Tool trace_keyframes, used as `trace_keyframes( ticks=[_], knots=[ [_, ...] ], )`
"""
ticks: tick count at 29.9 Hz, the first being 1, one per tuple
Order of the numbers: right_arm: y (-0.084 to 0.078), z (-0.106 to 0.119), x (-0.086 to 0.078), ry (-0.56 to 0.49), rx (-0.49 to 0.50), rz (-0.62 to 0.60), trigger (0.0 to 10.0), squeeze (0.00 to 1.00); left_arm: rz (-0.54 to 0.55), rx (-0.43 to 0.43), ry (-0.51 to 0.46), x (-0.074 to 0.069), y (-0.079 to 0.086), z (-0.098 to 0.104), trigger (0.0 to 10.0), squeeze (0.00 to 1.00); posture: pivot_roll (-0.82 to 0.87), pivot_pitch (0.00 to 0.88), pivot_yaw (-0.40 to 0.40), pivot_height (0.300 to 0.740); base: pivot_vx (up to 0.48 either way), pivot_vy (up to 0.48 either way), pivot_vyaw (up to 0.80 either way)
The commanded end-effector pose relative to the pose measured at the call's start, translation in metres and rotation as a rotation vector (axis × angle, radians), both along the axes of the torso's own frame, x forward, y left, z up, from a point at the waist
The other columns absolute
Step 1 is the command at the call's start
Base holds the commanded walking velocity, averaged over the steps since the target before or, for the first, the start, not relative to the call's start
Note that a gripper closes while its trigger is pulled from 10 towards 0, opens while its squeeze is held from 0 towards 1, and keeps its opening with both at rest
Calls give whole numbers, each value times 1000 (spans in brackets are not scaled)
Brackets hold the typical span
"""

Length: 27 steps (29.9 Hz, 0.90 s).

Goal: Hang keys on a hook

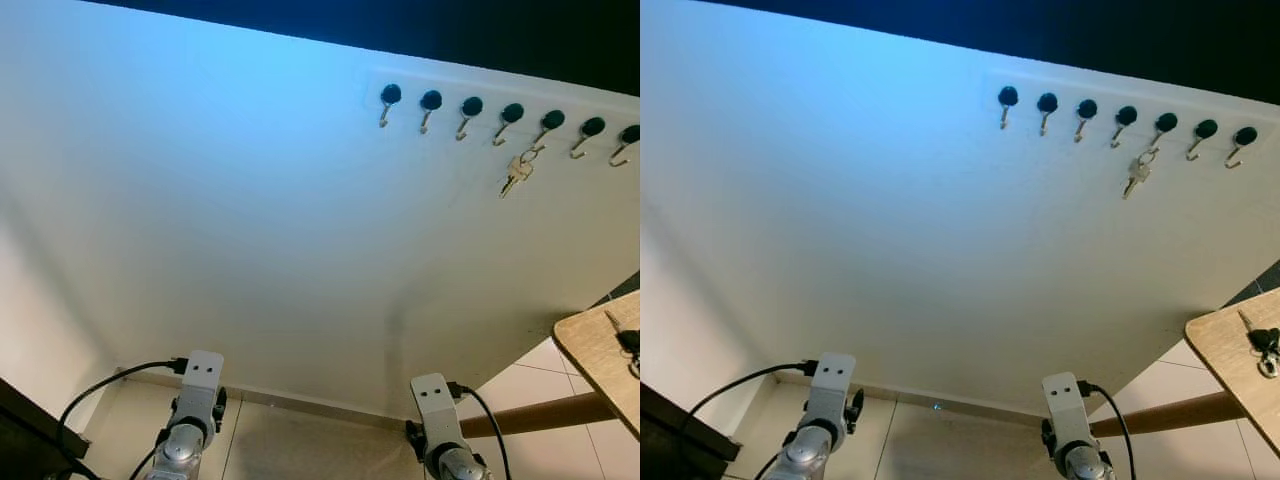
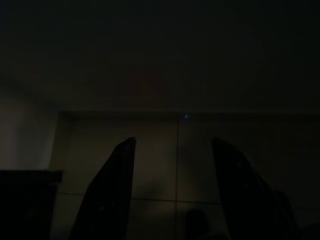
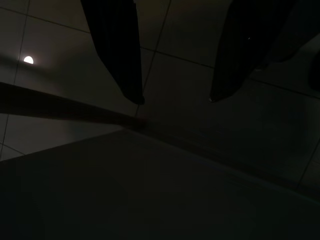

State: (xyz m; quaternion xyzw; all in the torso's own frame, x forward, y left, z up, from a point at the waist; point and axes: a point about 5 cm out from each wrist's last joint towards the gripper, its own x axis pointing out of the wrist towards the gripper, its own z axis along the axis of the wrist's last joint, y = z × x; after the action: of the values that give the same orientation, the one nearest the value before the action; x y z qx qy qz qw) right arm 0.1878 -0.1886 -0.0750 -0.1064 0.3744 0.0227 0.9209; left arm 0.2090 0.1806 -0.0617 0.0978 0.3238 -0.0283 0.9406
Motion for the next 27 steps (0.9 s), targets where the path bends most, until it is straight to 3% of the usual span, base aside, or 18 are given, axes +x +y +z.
trace_keyframes(
  ticks=[1, 27],
  knots=[
    [-7, -2, -6, 21, -17, -16, 10000, 0, -21, 11, 13, -3, 1, -2, 10000, 0, 91, 3, -103, 740, 0, 0, 0],
    [-9, -1, -3, 17, -30, -6, 10000, 0, -41, 16, 13, 1, -4, 0, 10000, 0, 81, 0, -103, 740, 0, 0, 0]
  ],
)
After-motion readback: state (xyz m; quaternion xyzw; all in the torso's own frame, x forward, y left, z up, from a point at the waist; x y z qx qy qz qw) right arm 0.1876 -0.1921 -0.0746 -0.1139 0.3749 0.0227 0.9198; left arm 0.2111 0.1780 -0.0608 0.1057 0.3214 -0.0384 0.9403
